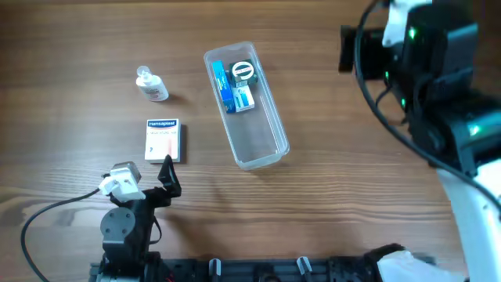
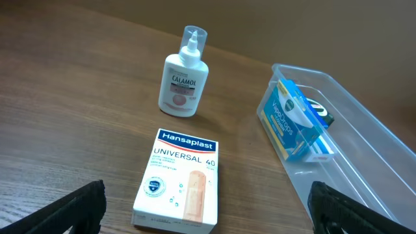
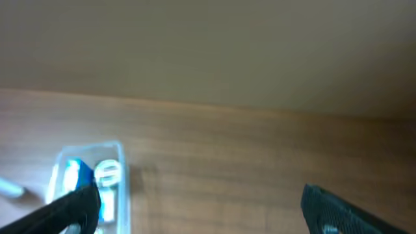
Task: Pack container
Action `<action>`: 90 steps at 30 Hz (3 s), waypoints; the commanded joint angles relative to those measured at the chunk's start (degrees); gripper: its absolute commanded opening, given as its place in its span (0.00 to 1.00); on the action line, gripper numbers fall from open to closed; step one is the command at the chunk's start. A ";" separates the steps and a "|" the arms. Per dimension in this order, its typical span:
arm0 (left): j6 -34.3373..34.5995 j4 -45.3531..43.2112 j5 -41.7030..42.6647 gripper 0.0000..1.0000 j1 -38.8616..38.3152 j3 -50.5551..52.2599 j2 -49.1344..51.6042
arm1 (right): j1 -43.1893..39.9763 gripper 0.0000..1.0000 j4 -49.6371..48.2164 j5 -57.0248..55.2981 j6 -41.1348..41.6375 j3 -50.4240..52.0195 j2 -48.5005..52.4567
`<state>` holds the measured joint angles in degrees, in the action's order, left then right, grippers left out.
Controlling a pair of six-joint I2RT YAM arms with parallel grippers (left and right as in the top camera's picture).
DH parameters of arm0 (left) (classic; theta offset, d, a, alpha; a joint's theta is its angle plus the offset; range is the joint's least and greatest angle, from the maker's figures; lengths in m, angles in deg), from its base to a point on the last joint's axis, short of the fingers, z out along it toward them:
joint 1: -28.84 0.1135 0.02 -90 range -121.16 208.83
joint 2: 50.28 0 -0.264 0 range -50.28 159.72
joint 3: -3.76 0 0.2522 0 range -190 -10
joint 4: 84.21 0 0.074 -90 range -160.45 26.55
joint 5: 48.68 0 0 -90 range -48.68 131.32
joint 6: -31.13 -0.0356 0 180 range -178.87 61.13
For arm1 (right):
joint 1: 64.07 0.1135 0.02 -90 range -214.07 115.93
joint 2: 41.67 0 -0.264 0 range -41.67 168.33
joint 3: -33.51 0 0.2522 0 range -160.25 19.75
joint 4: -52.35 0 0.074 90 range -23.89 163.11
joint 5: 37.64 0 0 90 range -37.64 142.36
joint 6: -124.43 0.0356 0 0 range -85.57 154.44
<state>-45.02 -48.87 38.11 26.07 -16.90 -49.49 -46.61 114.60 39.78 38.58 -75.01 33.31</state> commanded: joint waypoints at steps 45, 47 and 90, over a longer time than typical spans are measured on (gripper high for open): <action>0.07 -0.24 -0.79 1.00 -0.35 0.42 -0.37 | -14.95 1.00 -26.73 7.56 4.98 87.23 -68.85; 0.07 -0.24 -0.76 1.00 -0.35 0.42 -0.37 | -14.95 1.00 -26.77 7.78 3.17 87.34 -69.75; 0.07 -0.24 -0.76 1.00 -0.35 0.42 -0.37 | -14.91 1.00 -26.75 8.41 -4.15 87.32 -74.71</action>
<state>-45.02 -48.87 38.11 26.07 -16.90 -49.49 -61.19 88.13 47.87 35.15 12.07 -40.53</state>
